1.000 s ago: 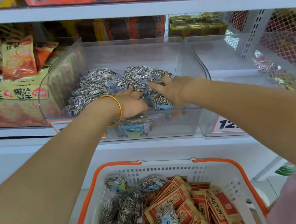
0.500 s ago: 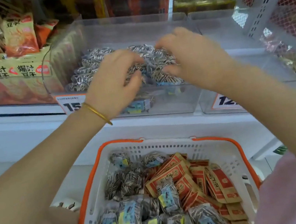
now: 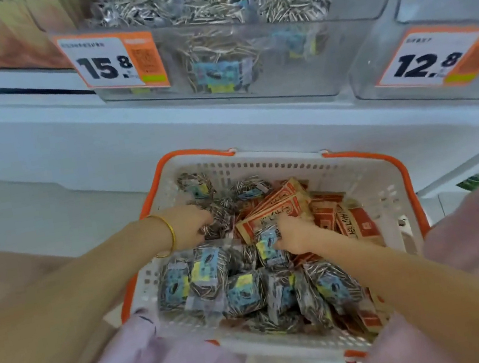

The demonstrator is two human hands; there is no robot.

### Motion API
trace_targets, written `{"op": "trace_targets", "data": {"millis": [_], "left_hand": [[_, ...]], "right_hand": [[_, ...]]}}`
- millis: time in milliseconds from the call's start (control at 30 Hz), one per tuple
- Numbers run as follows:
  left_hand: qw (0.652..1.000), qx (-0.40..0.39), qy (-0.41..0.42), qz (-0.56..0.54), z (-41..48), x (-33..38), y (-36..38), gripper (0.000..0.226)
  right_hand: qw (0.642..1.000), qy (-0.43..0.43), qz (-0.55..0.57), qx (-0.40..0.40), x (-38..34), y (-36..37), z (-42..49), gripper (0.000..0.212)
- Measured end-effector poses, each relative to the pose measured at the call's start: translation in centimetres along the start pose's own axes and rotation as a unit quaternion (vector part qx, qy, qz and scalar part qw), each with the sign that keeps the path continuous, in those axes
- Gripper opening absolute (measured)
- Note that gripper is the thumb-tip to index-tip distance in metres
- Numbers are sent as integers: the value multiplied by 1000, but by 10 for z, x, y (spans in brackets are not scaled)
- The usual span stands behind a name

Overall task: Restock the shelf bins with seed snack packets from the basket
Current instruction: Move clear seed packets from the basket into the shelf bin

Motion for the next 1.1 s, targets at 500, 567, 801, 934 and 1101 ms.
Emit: {"op": "trace_targets", "data": {"millis": [500, 567, 801, 934, 1101], "left_hand": [[983, -94, -1, -160, 27, 5, 24, 76], [972, -55, -8, -229, 25, 7, 14, 62], [864, 36, -49, -500, 4, 9, -31, 48], [839, 59, -48, -538, -5, 16, -42, 45], [815, 100, -50, -569, -9, 24, -49, 49]], "right_hand": [[886, -21, 462, 42, 3, -31, -12, 61], [819, -35, 572, -30, 6, -46, -23, 49], [760, -97, 635, -97, 7, -55, -48, 21], [730, -123, 665, -94, 8, -59, -58, 37], [720, -136, 673, -102, 4, -68, -77, 26]]}}
Point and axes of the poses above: each hand's wrist, its own z-axis towards the middle knuckle, its own y-axis out of the palm, x = y × z, the point moved 1 cm from there along z, towards the middle knuckle, and after that the axes turned 4 degrees about x, right-handed, at the moved point
